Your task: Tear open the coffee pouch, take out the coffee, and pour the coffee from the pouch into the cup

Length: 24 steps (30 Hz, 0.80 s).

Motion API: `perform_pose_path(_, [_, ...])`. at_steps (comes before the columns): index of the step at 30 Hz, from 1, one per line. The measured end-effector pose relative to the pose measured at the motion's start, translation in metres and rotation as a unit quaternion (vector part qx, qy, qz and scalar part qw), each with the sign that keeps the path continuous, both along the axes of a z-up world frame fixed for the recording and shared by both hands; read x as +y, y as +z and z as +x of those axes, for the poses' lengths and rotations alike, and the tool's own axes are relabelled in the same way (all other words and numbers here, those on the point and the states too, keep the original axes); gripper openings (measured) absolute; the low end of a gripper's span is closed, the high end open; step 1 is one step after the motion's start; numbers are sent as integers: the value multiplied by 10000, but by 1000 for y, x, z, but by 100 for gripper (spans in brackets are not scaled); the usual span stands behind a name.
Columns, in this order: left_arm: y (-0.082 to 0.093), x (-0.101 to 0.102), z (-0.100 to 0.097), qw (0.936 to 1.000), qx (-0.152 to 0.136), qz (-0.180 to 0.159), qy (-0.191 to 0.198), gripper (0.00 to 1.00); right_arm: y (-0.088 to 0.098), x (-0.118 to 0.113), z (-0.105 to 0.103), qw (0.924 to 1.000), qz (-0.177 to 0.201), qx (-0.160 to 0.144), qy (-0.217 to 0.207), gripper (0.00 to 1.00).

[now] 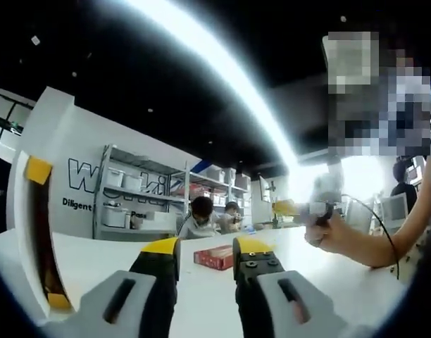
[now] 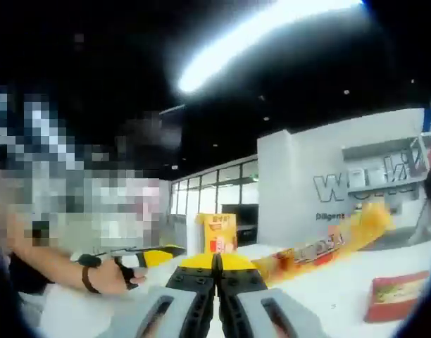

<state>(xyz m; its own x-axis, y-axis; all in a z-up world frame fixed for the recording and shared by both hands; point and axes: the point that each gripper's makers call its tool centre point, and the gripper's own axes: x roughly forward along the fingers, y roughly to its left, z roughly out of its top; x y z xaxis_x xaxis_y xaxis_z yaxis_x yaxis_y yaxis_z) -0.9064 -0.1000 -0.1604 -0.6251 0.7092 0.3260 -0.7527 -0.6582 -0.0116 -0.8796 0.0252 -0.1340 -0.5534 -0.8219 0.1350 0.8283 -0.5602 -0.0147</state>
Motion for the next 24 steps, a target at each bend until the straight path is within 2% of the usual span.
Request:
perform_pose_path(1, [0, 0, 0, 10000, 6, 4, 6, 32, -17, -6, -5, 9989, 185, -426, 88, 0])
perform_pose_path(2, [0, 0, 0, 10000, -2, 3, 2, 32, -25, -14, -2, 9980, 262, -506, 287, 0])
perform_pose_path(3, [0, 0, 0, 10000, -7, 6, 3, 32, -19, -21, 6, 9976, 66, -437, 537, 0])
perform_pose_path(4, [-1, 0, -1, 10000, -20, 4, 6, 32, -11, -23, 11, 9958, -236, -518, 720, 0])
perform_pose_path(5, [-2, 0, -1, 10000, -31, -7, -1, 32, 4, -24, 20, 9888, -744, -706, 1080, 0])
perform_pose_path(6, [-2, 0, -1, 10000, -27, -14, -2, 32, 10, -19, 19, 9869, -961, -770, 1040, 0])
perform_pose_path(7, [-2, 0, -1, 10000, -22, -20, -4, 32, 7, -15, 14, 9924, -748, -577, 793, 0])
perform_pose_path(8, [-1, 1, -1, 10000, -13, -15, -11, 31, -1, -11, 5, 9981, -304, -331, 423, 0])
perform_pose_path(9, [-1, 1, 0, 10000, -6, -6, -19, 32, -14, -5, -6, 9996, 131, -252, 59, 0])
perform_pose_path(10, [-1, 1, 0, 10000, -11, -7, -25, 31, -25, -1, -14, 9988, 390, -235, -160, 0])
perform_pose_path(11, [-2, 2, -1, 10000, -20, -21, -28, 31, -30, 6, -22, 9979, 462, -255, -362, 0])
perform_pose_path(13, [-4, 3, -1, 10000, -37, -43, -33, 31, -23, 12, -22, 9977, 436, -177, -481, 0])
perform_pose_path(15, [-4, 3, -1, 10000, -26, -54, -25, 31, -4, 13, -13, 9980, 275, 202, -535, 0])
perform_pose_path(16, [-2, 2, 0, 10000, -15, -43, -32, 31, 2, 10, -6, 9987, 187, 272, -398, 0])
perform_pose_path(18, [-1, 2, 0, 10000, 4, -21, -30, 31, -10, 2, -7, 9991, 283, 61, -312, 0])
perform_pose_path(19, [-1, 2, 0, 10000, 2, -23, -27, 31, -23, -4, -9, 9986, 457, -122, -256, 0])
perform_pose_path(21, [-3, 1, -2, 10000, -26, -34, -18, 31, -33, -18, -3, 9986, 439, -276, 51, 0])
perform_pose_path(22, [-5, 2, -2, 10000, -47, -50, -10, 31, -30, -20, -1, 9988, 420, -246, 63, 0])
perform_pose_path(24, [-5, 1, -2, 10000, -42, -60, 1, 31, -3, -21, 17, 9994, 6, -61, 342, 0])
